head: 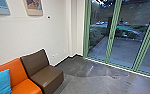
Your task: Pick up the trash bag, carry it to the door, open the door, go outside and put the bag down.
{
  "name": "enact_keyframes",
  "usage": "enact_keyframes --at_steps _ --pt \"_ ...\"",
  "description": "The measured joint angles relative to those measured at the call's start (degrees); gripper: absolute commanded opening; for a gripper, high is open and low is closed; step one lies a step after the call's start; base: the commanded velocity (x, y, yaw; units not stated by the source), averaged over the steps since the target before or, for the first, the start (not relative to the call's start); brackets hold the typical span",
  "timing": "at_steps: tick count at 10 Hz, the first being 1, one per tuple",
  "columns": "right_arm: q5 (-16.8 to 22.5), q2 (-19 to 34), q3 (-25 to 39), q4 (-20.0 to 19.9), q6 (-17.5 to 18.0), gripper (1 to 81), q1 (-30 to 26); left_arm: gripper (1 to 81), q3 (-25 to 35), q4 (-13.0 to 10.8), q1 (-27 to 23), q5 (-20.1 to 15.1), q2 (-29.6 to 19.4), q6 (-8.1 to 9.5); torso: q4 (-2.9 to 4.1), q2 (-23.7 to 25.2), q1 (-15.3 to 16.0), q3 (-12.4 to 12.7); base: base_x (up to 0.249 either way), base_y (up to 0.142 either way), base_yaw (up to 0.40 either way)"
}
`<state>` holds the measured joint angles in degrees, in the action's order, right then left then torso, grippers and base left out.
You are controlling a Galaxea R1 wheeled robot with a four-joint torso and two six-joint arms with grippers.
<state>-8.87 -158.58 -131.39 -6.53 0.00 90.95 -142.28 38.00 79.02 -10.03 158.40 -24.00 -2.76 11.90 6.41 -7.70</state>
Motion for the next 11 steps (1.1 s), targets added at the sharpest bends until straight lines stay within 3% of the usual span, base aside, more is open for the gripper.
enact_keyframes --at_steps 11 --pt "-0.13 0.0 0.0 0.0 0.02 81.1 0.02 1.0 -0.04 0.0 0.0 -0.07 0.04 0.0 0.0 0.0 0.0 0.0 0.0 0.0 -0.218"
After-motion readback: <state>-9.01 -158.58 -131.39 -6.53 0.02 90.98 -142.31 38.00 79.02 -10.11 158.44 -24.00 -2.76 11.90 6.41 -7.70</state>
